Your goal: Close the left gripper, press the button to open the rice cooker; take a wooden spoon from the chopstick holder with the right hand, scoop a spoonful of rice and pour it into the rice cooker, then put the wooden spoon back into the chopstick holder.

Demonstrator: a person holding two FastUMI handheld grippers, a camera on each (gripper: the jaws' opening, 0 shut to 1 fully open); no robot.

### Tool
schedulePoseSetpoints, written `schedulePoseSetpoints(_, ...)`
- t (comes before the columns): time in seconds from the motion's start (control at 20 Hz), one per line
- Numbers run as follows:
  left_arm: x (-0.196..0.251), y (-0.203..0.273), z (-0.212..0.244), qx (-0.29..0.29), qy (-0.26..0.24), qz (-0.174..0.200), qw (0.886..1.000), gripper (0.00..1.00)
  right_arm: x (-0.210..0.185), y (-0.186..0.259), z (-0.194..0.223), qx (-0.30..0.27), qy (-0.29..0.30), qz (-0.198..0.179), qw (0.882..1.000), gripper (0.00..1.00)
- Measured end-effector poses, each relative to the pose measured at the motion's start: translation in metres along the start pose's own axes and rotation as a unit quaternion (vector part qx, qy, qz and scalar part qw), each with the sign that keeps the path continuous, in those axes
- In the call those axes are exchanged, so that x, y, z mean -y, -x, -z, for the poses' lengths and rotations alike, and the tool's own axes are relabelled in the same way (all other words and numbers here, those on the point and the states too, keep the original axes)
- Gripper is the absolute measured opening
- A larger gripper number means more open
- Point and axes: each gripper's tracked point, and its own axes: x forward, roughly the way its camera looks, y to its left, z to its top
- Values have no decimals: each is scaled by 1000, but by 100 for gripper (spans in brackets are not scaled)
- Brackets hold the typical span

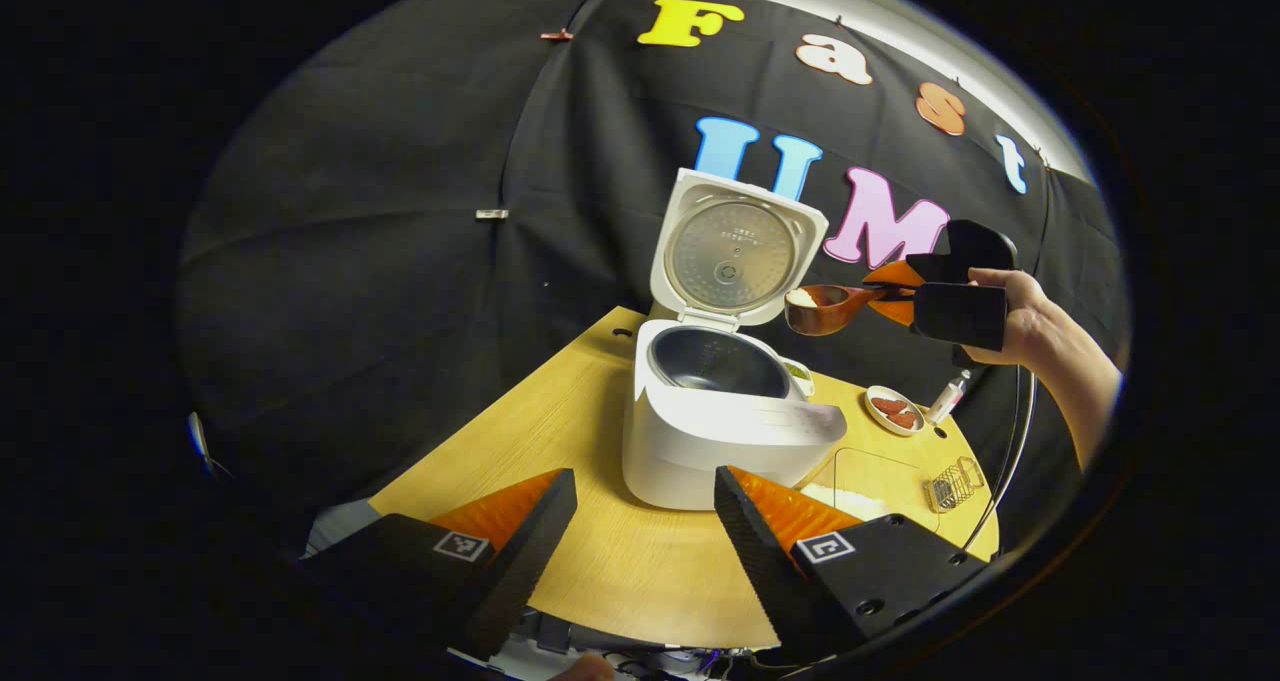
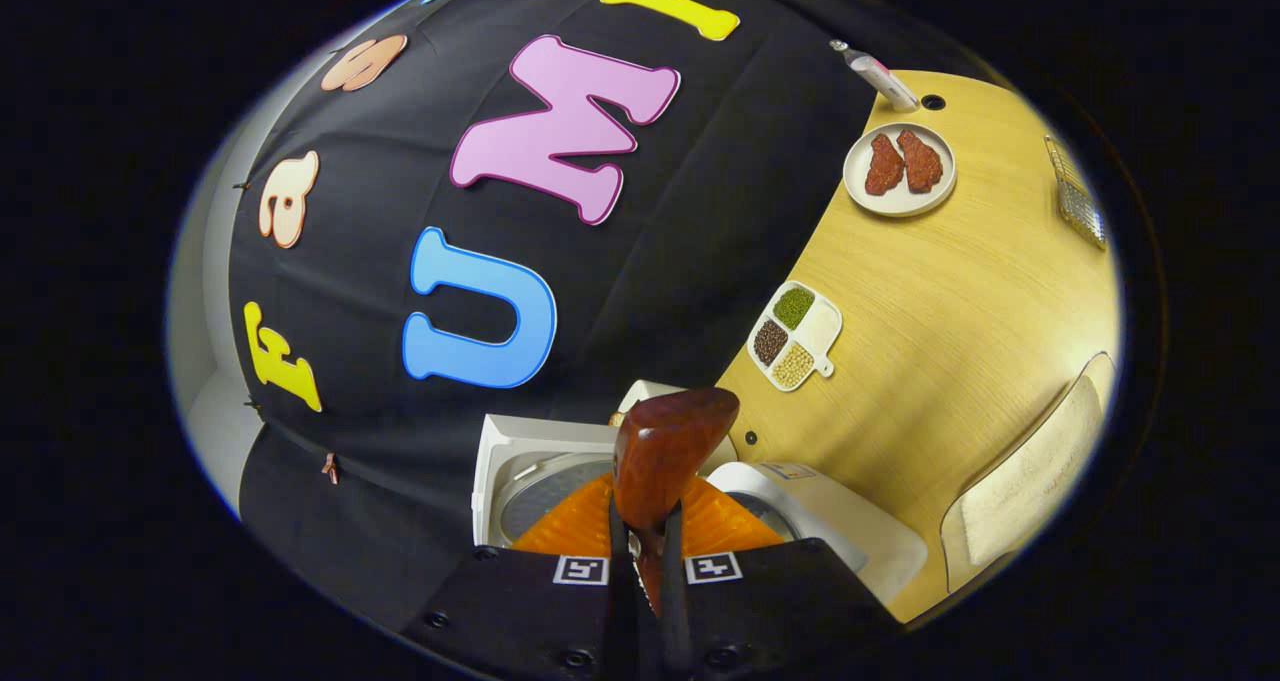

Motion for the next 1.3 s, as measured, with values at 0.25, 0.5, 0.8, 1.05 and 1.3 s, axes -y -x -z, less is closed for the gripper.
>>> schedulePoseSetpoints(0.25, -19, -1, -2, 8, 3, -17, 1000, 95, -12, -19, 32, 12, 130, -10, 991, 13)
schedulePoseSetpoints(0.5, -27, -7, -2, 11, 13, -22, 1000, 96, -21, -36, 76, -7, 239, -26, 971, 13)
schedulePoseSetpoints(0.8, -29, -7, -4, 20, -3, -27, 999, 97, -28, -55, 104, -11, 319, -40, 947, 13)
schedulePoseSetpoints(1.05, -32, -3, -11, 31, -16, -31, 999, 97, -37, -61, 116, -15, 398, -60, 915, 13)
schedulePoseSetpoints(1.3, -30, 0, -17, 44, -12, -14, 999, 95, -48, -58, 119, 1, 490, -83, 868, 13)
